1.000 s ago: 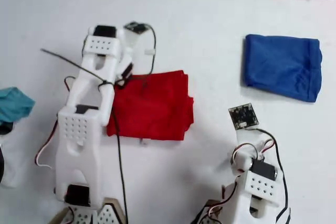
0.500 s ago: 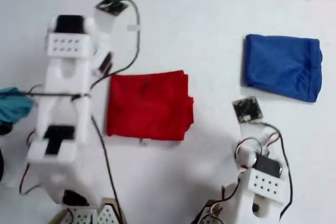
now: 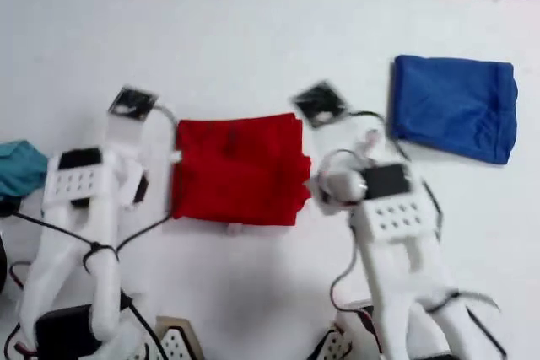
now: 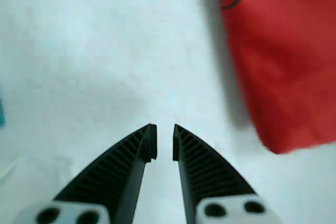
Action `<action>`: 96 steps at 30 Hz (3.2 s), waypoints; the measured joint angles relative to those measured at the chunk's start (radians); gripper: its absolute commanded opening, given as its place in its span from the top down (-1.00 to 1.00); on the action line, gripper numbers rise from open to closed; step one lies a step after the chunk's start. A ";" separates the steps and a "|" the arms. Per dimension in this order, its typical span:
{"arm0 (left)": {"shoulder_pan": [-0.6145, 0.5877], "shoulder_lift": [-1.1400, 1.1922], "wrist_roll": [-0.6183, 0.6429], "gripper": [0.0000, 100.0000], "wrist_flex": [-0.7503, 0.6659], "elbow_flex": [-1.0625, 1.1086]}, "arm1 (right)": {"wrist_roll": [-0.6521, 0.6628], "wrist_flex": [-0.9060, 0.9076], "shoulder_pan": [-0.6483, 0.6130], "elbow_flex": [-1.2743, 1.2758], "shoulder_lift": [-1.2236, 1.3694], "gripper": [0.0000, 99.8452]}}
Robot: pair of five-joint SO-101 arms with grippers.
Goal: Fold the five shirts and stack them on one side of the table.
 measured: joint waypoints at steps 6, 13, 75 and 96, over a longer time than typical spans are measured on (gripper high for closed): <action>-0.077 -0.009 -0.002 0.85 -0.242 0.198 | -0.003 -0.063 -0.175 -0.043 0.186 0.96; -0.080 -0.020 -0.002 0.85 -0.345 0.265 | -0.006 -0.170 -0.229 -0.043 0.373 0.96; -0.081 -0.020 0.044 0.85 -0.370 0.269 | -0.249 0.431 -0.140 -1.119 1.367 0.96; -0.081 -0.020 0.044 0.85 -0.370 0.269 | 0.204 0.499 0.377 -1.247 1.120 0.96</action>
